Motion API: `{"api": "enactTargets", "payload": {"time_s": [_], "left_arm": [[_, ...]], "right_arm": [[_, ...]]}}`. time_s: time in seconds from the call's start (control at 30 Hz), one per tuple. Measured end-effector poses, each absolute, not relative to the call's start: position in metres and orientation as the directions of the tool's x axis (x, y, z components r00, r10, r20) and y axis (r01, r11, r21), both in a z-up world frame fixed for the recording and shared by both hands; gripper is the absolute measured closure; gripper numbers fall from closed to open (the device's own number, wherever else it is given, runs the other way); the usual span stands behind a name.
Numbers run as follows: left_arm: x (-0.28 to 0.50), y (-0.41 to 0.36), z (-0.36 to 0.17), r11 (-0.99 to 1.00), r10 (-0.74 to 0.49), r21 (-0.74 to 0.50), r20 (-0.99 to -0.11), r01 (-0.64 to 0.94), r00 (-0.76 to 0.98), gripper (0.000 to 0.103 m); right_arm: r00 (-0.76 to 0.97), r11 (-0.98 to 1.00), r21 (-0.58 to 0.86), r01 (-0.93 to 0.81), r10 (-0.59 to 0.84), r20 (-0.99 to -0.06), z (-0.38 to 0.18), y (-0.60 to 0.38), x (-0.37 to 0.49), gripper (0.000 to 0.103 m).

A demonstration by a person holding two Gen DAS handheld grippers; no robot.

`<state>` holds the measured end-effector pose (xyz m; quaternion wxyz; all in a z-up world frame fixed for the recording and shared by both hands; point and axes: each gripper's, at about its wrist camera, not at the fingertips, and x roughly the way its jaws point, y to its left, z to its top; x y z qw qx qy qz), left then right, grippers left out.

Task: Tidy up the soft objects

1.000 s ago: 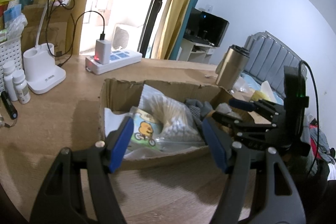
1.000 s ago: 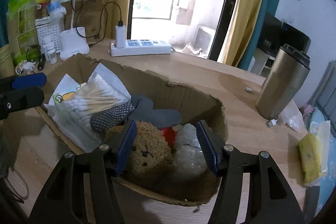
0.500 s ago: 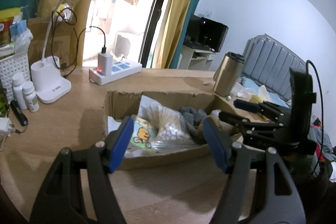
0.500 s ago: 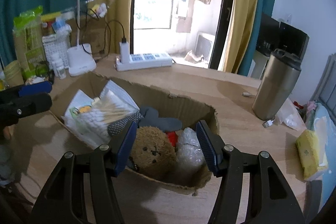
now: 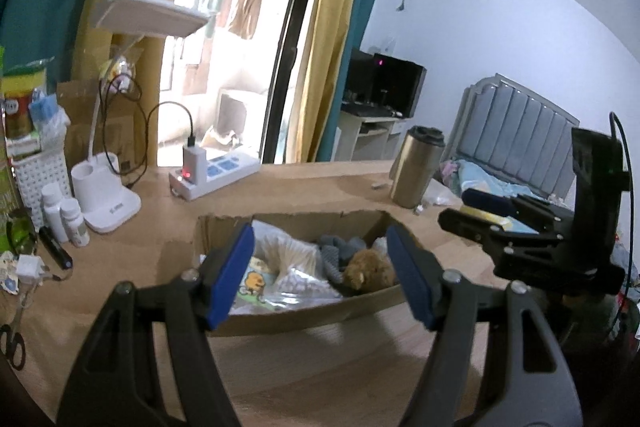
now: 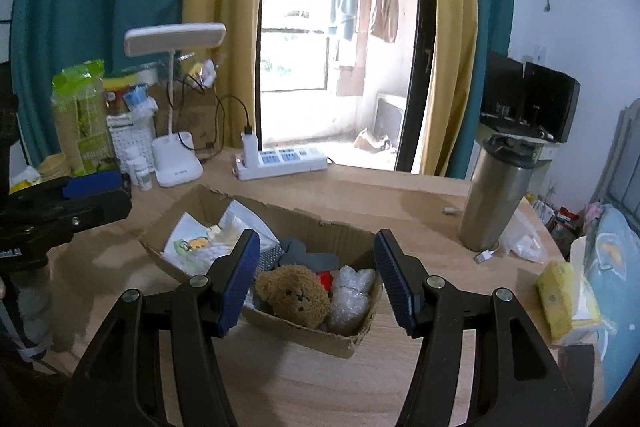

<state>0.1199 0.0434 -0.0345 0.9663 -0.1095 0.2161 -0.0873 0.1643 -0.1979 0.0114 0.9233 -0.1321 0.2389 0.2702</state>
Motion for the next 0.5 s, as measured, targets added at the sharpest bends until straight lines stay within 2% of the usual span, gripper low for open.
{"api": "enactTargets", "payload": {"time_s": [0.33, 0.4, 0.5], "left_arm": [[0.095, 0.038, -0.006, 0.973, -0.181, -0.203, -0.38, 0.109, 0.907, 0.025], [0.089, 0.035, 0.0, 0.976, -0.172, -0.186, -0.371, 0.109, 0.913, 0.013], [0.078, 0.03, 0.011, 0.979, -0.163, -0.171, -0.351, 0.108, 0.922, 0.007]], "right_arm": [[0.757, 0.827, -0.089, -0.555, 0.459, -0.465, 0.032, -0.22, 0.132, 0.04], [0.763, 0.83, -0.079, -0.553, 0.466, -0.448, 0.038, -0.224, 0.125, 0.04], [0.775, 0.833, -0.075, -0.548, 0.471, -0.421, 0.049, -0.231, 0.113, 0.039]]}}
